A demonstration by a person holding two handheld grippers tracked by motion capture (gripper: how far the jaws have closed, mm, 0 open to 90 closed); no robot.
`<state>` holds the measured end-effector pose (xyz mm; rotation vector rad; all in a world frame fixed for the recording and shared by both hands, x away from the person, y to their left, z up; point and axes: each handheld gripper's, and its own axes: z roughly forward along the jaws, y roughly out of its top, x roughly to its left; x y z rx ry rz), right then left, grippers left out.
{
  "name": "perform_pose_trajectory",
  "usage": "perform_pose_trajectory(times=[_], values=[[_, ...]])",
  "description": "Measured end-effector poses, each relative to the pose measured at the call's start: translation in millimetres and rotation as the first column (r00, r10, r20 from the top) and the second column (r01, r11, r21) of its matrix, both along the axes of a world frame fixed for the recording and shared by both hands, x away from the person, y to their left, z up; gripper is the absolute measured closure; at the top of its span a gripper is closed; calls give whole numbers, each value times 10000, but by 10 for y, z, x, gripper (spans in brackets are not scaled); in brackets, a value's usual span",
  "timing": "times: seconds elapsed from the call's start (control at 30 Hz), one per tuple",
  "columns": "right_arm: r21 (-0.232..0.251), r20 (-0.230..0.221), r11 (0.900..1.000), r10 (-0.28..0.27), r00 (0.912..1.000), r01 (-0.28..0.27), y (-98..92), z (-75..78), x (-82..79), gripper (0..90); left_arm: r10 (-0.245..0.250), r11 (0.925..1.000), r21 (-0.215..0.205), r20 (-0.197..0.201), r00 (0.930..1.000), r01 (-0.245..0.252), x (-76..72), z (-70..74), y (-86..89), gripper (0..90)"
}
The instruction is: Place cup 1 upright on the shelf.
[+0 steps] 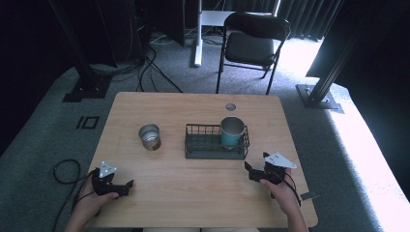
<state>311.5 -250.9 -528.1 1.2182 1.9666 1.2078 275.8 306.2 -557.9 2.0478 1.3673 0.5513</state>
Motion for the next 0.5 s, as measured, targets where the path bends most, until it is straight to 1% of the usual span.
perform_pose_trajectory(times=[0.1,0.17,0.23,0.3,0.33,0.5], values=[[-10,-80,10000,64,9999,-64,-41,-29,-34,116,0,10000,-2,0,10000,0,0,0,0,3],[55,-209,9999,121,9997,-120,-66,-53,-60,116,-2,10000,-5,1,10000,2,0,0,0,3],[-112,-296,9997,231,9993,-234,-88,-81,-88,116,-4,10000,-1,-3,10000,4,0,0,0,3],[-138,-384,9994,301,9988,-307,-113,-108,-113,116,-1,10000,3,-4,10000,1,0,0,0,3],[-255,-386,9991,343,9987,-353,-131,-122,-127,116,0,10000,-4,2,10000,0,0,0,0,3],[-304,-626,9992,254,9977,-273,-208,-171,-165,116,-2,10000,-2,-2,10000,2,0,0,0,3]])
